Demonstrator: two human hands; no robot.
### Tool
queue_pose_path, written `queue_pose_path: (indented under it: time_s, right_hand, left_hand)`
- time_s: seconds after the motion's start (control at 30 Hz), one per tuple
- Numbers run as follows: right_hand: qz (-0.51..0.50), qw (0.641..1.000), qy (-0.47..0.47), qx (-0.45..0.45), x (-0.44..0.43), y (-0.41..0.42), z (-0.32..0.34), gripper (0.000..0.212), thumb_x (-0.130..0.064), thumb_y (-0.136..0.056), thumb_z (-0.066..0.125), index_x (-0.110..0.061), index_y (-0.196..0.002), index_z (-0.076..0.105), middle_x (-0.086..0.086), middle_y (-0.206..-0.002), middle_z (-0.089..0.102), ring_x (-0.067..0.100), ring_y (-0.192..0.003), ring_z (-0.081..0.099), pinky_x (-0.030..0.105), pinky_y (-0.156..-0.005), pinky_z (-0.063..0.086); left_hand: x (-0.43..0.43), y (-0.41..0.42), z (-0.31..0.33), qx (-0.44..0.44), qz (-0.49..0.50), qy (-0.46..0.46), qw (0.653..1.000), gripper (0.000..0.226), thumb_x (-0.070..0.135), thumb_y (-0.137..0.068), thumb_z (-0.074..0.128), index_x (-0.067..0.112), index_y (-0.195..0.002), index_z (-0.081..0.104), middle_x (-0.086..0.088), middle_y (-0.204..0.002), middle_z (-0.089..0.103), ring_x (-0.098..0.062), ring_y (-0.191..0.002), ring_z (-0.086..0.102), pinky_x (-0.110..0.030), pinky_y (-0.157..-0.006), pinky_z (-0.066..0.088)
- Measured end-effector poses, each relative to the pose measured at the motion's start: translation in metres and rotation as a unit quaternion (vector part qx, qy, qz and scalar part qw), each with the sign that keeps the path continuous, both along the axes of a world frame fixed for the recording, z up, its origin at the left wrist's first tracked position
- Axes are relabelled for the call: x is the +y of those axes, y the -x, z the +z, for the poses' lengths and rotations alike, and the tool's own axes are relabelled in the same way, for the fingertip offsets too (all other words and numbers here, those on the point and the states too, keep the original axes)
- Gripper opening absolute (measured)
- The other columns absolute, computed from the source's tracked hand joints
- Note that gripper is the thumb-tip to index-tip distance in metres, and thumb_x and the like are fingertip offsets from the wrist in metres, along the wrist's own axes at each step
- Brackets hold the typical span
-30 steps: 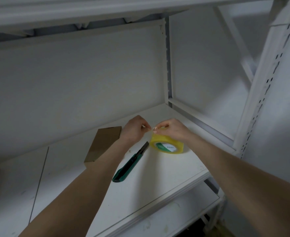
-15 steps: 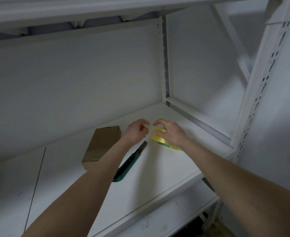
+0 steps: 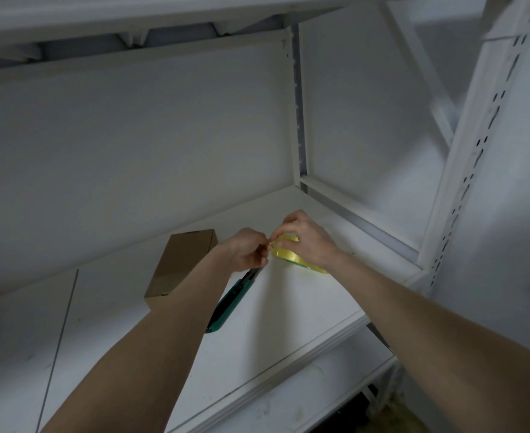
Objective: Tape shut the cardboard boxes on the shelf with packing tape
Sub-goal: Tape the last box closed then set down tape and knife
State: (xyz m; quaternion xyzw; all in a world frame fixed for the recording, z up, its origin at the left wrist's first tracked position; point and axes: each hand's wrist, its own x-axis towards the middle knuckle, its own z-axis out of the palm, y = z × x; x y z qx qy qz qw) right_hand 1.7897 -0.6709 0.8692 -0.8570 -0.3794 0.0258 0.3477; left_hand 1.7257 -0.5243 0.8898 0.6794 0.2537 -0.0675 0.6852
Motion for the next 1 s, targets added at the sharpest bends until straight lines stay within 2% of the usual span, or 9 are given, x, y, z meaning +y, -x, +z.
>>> queue_pose_path:
  time_s: [0.1,0.17,0.2,0.27,0.37,0.47,0.63,0.73,1.0]
  right_hand:
    - [-0.013,1.000,-0.004,0.000,0.004,0.002,-0.002,0.010,-0.031,-0.087,0.068,-0.027,-0.095,0.073,-0.005,-0.108,0.046,0.017,-0.106,0.054,0.031,-0.087,0.042]
    - [-0.021,1.000,0.003,0.002,0.009,0.004,-0.005,0.012,-0.028,-0.089,0.065,-0.022,-0.097,0.073,0.000,-0.110,0.048,0.021,-0.105,0.055,0.032,-0.088,0.044]
    - [-0.022,1.000,0.010,0.000,0.012,0.005,-0.006,0.014,-0.028,-0.090,0.064,-0.019,-0.098,0.072,0.003,-0.112,0.049,0.023,-0.105,0.055,0.033,-0.088,0.044]
    - [-0.023,1.000,0.020,-0.004,0.018,0.008,-0.006,0.019,-0.031,-0.092,0.062,-0.016,-0.101,0.071,0.005,-0.115,0.048,0.026,-0.104,0.056,0.034,-0.087,0.045]
    - [-0.023,0.999,0.028,-0.006,0.024,0.011,-0.005,0.022,-0.030,-0.095,0.057,-0.016,-0.104,0.070,0.006,-0.115,0.047,0.029,-0.103,0.056,0.034,-0.085,0.046]
    - [-0.041,0.999,0.010,0.004,0.020,0.006,-0.004,0.020,-0.028,-0.094,0.056,-0.019,-0.105,0.071,0.007,-0.117,0.047,0.029,-0.104,0.057,0.035,-0.090,0.046]
    - [-0.095,0.992,-0.067,0.048,0.008,-0.014,-0.004,0.015,-0.022,-0.091,0.064,-0.014,-0.098,0.074,0.007,-0.108,0.048,0.029,-0.106,0.058,0.033,-0.097,0.042]
    - [-0.089,0.991,-0.086,0.059,0.009,-0.014,-0.005,0.015,-0.023,-0.091,0.064,-0.014,-0.096,0.076,0.004,-0.104,0.044,0.026,-0.108,0.055,0.032,-0.097,0.041]
    - [-0.078,0.981,-0.130,0.120,-0.007,-0.013,-0.003,0.011,-0.024,-0.090,0.066,-0.025,-0.100,0.070,0.012,-0.118,0.046,0.016,-0.106,0.047,0.015,-0.089,0.031]
  left_hand:
    - [-0.002,0.002,0.002,0.029,-0.021,-0.008,0.999,0.021,-0.006,-0.094,0.039,0.002,-0.080,0.053,-0.009,-0.066,0.046,-0.013,-0.054,0.039,-0.021,-0.042,0.037]
    - [-0.005,0.003,0.009,0.039,-0.042,-0.113,0.992,0.014,-0.001,-0.094,0.044,0.007,-0.087,0.054,-0.013,-0.081,0.051,-0.014,-0.060,0.042,-0.020,-0.045,0.036]
    - [-0.005,0.003,0.013,0.041,-0.053,-0.215,0.974,0.013,0.006,-0.094,0.047,0.010,-0.103,0.056,-0.015,-0.096,0.054,-0.016,-0.069,0.048,-0.020,-0.047,0.037]
    - [0.001,-0.003,0.013,0.024,-0.076,-0.401,0.913,0.051,0.020,-0.096,0.050,0.016,-0.144,0.034,-0.011,-0.128,0.054,-0.021,-0.099,0.055,-0.025,-0.055,0.044]
    - [0.002,-0.008,0.014,-0.008,-0.078,-0.522,0.849,0.065,0.035,-0.099,0.043,0.016,-0.153,0.012,-0.011,-0.137,0.053,-0.024,-0.128,0.046,-0.032,-0.097,0.041]
    - [0.018,-0.003,0.021,0.028,-0.057,-0.611,0.789,0.062,0.044,-0.100,0.036,0.023,-0.153,0.011,-0.015,-0.140,0.048,-0.032,-0.127,0.046,-0.038,-0.100,0.039]
    - [0.022,0.008,0.029,-0.133,-0.057,-0.469,0.871,0.032,0.029,-0.088,0.067,0.023,-0.119,0.065,-0.001,-0.106,0.066,-0.011,-0.088,0.060,-0.014,-0.069,0.043]
    - [-0.004,0.003,0.013,-0.156,-0.074,-0.425,0.889,0.026,0.025,-0.081,0.074,0.017,-0.106,0.073,0.005,-0.097,0.068,-0.002,-0.079,0.057,0.001,-0.063,0.039]
    - [-0.023,-0.013,-0.004,-0.164,0.061,-0.298,0.938,0.009,0.011,-0.088,0.062,0.011,-0.083,0.070,-0.003,-0.083,0.066,-0.015,-0.078,0.058,-0.029,-0.071,0.052]
